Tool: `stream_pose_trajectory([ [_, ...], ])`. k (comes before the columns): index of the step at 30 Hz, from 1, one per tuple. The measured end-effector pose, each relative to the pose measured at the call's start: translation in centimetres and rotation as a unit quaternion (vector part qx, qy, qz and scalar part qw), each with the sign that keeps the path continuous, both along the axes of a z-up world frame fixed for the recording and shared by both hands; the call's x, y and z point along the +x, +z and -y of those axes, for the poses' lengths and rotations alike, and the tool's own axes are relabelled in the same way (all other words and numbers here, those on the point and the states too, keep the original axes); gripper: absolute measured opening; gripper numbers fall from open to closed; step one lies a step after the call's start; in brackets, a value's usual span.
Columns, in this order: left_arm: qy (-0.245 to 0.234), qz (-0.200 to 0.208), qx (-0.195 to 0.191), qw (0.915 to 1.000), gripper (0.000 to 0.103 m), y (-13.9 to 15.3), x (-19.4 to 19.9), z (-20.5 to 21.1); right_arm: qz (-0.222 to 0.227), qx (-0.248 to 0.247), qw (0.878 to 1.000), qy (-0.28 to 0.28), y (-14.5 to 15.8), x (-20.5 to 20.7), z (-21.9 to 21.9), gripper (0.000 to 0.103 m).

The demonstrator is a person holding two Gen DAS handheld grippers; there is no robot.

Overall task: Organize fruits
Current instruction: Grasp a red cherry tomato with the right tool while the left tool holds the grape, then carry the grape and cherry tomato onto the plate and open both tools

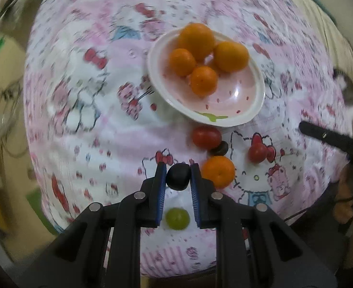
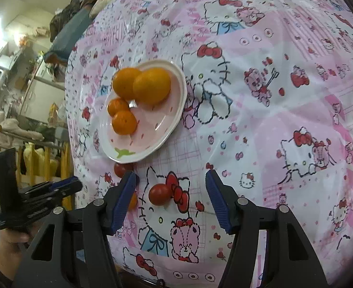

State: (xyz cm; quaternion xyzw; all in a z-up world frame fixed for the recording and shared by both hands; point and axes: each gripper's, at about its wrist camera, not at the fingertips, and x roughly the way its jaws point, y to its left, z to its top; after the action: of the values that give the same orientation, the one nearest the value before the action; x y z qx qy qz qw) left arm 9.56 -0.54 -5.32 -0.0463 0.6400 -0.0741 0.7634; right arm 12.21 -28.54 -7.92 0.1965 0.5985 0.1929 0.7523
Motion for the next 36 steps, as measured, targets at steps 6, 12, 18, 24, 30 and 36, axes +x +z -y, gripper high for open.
stream_pose_trajectory([
  [6, 0.047, 0.014, 0.001, 0.9988, 0.016, -0.4, -1.2, -1.2, -0.007, -0.02, 1.0, 0.019, -1.1, 0.1, -1.5, 0.063],
  [12, 0.08, 0.011, -0.029, 0.9963, 0.016, -1.2, -0.8, -2.0, 0.001, -0.059, 0.995, 0.085, -1.9, 0.1, -4.5, 0.063],
  [18, 0.094, 0.018, -0.037, 0.9947, 0.017, -0.8, -0.7, -2.3, 0.05, -0.149, 0.969, 0.192, -2.4, -1.2, -8.4, 0.062],
  [24, 0.097, 0.026, -0.037, 0.9942, 0.017, -0.4, -0.5, -2.7, 0.083, -0.199, 0.943, 0.252, -3.5, -2.5, -11.3, 0.056],
  [30, 0.09, 0.031, -0.035, 0.9948, 0.017, -0.2, -0.3, -2.3, 0.08, -0.222, 0.934, 0.267, -4.4, -2.3, -11.9, 0.035],
  [36, 0.087, 0.03, -0.028, 0.9954, 0.017, -0.4, -0.4, -2.0, 0.078, -0.21, 0.94, 0.256, -3.8, -2.1, -11.2, 0.034],
])
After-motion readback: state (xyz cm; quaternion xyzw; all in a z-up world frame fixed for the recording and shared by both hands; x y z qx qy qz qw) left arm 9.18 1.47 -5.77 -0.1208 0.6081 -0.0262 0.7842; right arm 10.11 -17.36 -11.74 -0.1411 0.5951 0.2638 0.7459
